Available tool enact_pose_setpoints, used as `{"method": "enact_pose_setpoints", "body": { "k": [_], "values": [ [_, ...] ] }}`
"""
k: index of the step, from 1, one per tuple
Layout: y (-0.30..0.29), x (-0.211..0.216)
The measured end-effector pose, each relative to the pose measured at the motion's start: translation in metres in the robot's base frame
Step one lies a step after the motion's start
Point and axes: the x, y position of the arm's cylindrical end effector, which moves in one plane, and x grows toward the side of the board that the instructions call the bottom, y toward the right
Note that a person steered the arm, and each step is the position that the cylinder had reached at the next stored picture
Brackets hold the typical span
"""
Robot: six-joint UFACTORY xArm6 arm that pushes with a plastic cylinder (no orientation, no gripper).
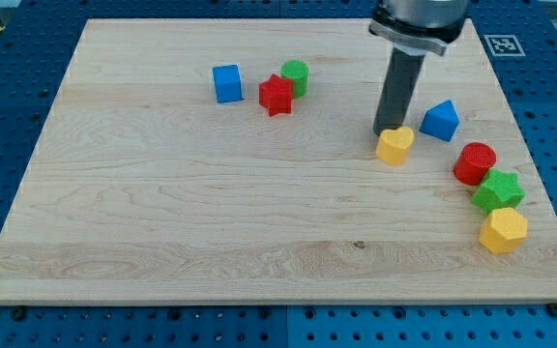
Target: Move the yellow heart below the blue triangle
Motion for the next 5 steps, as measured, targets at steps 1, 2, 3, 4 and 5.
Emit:
{"method": "enact_pose_setpoints", "body": {
  "k": [1,2,3,4,5],
  "values": [
    [-0.001,0.016],
    [-0.014,0.026],
    [-0.042,0.038],
    [-0.039,0.065],
    [-0.004,0.071]
  ]
}}
